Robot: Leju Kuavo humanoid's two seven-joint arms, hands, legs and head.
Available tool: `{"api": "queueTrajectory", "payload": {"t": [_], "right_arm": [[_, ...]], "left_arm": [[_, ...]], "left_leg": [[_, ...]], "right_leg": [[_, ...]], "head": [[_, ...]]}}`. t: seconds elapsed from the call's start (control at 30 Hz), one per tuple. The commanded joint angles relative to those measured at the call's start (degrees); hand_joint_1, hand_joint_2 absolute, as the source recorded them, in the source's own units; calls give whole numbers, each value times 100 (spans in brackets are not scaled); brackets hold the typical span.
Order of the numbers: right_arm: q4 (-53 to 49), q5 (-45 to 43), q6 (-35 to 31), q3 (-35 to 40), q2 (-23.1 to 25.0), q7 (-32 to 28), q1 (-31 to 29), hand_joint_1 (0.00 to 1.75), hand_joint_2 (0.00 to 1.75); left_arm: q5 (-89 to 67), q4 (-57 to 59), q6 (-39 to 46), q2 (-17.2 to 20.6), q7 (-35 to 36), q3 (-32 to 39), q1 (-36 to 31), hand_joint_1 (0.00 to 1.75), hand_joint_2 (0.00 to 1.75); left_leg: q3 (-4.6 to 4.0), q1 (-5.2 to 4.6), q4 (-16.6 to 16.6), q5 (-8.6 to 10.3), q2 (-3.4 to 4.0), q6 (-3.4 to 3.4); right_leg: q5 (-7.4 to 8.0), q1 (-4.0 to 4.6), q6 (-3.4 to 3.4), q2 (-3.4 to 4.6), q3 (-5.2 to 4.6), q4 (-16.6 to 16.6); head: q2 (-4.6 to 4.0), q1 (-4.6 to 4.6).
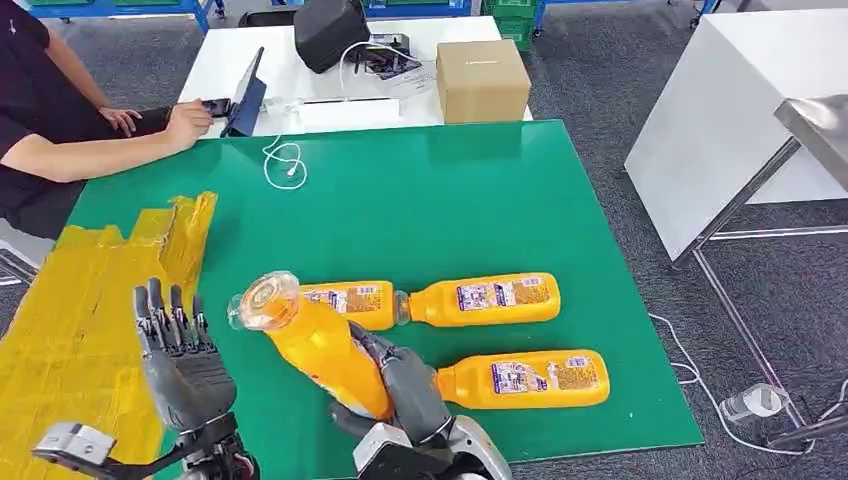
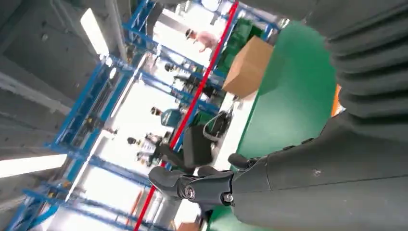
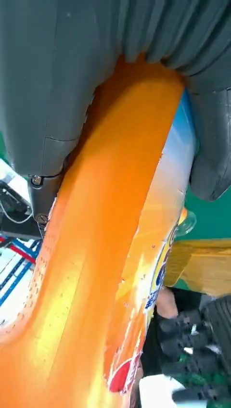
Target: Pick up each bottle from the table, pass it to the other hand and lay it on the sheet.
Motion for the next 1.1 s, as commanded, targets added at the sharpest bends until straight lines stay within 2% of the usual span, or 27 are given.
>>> {"api": "queueTrajectory", "payload": {"t": [0.03, 0.27, 0.37, 1.1], "right_arm": [[-5, -14, 83, -155, -181, -66, -291, 175, 175], [69, 90, 256, -82, -261, 121, -447, 175, 175], [262, 167, 345, 1, -249, 241, -648, 175, 175], [504, 200, 516, -59, -208, 348, -1089, 175, 175]], "left_arm": [[-305, 678, -286, 91, 15, -222, -230, 0, 175], [-540, 640, -392, 69, 15, -234, -233, 0, 175], [-757, 711, -741, 163, 15, -387, -282, 0, 175], [-969, 868, -1429, 264, 15, -570, -406, 0, 175]], "left_leg": [[-4, 8, -2, 7, -15, 4], [-8, 5, 0, 4, -7, 4], [-6, 5, -3, 5, -6, 4], [-7, 5, -5, 8, -8, 4]], "right_leg": [[7, 9, -9, -16, 7, -13], [6, 8, -7, -8, 2, -9], [7, 7, -8, -8, 5, -11], [7, 7, -8, -9, 4, -11]], "head": [[0, 2], [0, 2], [0, 2], [0, 2]]}}
